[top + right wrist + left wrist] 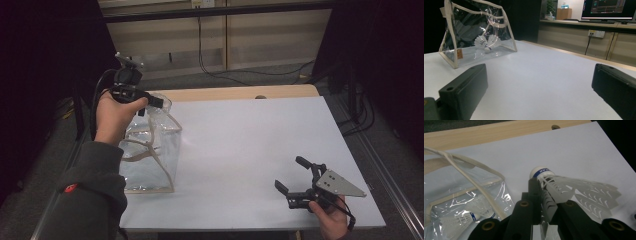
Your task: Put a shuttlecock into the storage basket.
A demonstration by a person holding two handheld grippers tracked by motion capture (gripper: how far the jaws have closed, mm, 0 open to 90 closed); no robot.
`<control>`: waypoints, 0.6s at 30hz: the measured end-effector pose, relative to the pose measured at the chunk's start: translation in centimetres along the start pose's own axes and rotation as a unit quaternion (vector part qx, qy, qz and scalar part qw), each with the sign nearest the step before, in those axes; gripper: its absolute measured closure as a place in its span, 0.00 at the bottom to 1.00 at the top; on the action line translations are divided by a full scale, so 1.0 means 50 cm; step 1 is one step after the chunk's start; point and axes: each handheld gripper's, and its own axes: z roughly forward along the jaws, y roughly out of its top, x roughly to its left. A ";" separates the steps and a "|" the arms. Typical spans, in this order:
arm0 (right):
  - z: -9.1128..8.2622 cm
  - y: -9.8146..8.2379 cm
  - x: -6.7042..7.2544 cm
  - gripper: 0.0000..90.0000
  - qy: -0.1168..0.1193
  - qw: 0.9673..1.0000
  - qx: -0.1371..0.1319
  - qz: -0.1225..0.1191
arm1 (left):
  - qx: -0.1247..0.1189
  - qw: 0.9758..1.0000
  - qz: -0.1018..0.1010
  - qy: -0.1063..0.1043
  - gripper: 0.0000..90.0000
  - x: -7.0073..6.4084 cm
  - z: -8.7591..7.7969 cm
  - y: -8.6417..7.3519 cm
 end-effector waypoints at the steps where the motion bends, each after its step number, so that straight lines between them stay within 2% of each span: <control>1: 0.000 0.000 0.000 0.00 0.000 1.000 0.000 -0.001 | 0.001 1.000 0.000 0.000 0.95 0.001 -0.001 0.000; 18: 0.000 0.000 0.001 0.00 0.000 1.000 0.000 0.000 | -0.003 1.000 -0.004 0.008 0.95 0.017 -0.014 -0.005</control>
